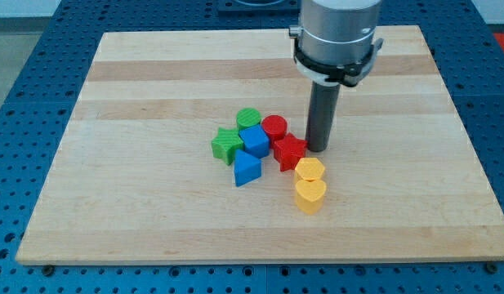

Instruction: Push yellow hexagon into blue triangle

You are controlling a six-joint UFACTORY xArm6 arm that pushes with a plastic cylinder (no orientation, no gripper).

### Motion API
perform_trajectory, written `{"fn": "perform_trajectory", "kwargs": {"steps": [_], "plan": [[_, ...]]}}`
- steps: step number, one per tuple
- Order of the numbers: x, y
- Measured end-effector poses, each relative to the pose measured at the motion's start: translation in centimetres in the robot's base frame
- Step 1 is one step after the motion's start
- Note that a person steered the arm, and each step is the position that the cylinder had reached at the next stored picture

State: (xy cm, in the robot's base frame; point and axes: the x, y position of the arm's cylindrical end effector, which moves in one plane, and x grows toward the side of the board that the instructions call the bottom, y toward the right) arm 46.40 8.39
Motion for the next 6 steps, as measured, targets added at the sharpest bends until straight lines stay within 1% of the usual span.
{"fn": "perform_trajectory", "kwargs": {"steps": [1,2,3,5,6], "plan": [[2.4,4.1],[5.8,4.7],[6.6,3.3],[6.5,-3.0],[6.2,-5.2]]}}
